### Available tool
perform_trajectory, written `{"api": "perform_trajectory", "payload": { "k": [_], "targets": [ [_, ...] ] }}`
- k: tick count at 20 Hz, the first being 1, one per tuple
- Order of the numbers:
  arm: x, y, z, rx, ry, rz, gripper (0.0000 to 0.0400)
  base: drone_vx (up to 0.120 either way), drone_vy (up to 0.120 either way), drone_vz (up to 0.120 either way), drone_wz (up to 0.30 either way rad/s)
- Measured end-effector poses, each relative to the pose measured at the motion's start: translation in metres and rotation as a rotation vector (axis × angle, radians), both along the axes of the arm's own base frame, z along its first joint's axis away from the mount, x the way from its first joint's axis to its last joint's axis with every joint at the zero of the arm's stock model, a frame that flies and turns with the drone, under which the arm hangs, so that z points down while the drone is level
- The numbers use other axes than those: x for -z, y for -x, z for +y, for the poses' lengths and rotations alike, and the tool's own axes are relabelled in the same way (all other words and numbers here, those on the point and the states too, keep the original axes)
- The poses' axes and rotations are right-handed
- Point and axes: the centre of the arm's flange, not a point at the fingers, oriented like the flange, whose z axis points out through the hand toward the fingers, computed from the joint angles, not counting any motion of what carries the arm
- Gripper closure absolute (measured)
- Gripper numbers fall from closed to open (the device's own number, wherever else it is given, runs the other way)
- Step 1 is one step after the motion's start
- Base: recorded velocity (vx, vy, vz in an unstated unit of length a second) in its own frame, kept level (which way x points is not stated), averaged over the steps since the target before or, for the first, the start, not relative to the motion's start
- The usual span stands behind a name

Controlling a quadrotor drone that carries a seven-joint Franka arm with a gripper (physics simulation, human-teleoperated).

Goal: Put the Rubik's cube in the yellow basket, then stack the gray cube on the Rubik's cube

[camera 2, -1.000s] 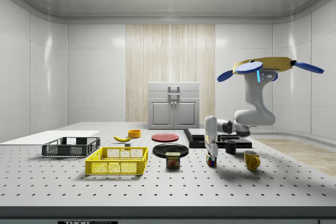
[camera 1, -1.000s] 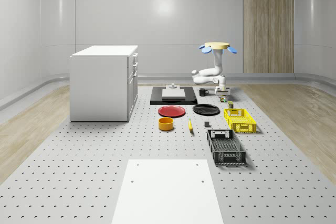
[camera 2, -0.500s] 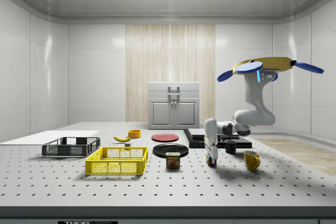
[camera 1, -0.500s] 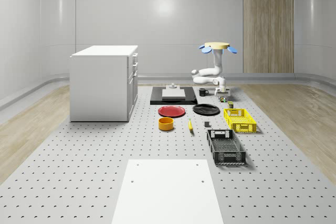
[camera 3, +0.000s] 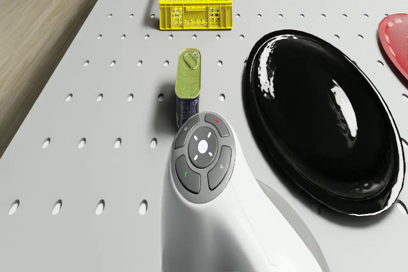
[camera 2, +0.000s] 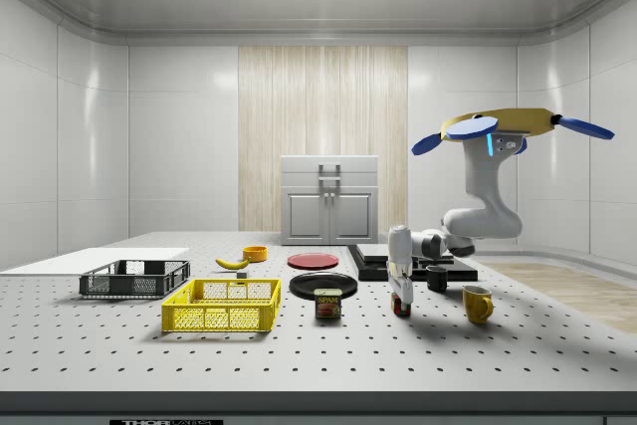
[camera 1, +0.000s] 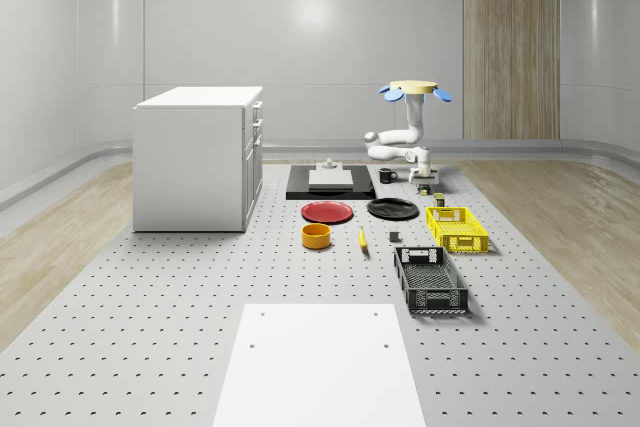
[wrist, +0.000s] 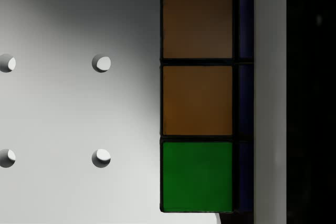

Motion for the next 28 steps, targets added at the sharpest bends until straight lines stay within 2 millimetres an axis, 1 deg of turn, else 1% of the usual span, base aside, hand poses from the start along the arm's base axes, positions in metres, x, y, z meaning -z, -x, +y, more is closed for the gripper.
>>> {"api": "perform_trajectory", "payload": {
  "k": [3,7,13,21,23,28],
  "targets": [
    [0.008,0.0,0.0,0.0,0.0,0.0,0.0073,0.0,0.0,0.013,0.0],
    [0.02,0.0,0.0,0.0,0.0,0.0,0.0074,0.0,0.0,0.12,0.0],
    [0.028,0.0,0.0,0.0,0.0,0.0,0.0075,0.12,0.0,0.12,0.0],
    [0.03,0.0,0.0,0.0,0.0,0.0,0.0075,0.12,0.0,0.12,0.0],
    [0.03,0.0,0.0,0.0,0.0,0.0,0.0075,0.12,0.0,0.0,0.0],
    [0.03,0.0,0.0,0.0,0.0,0.0,0.0075,0.12,0.12,0.0,0.0]
  ]
}}
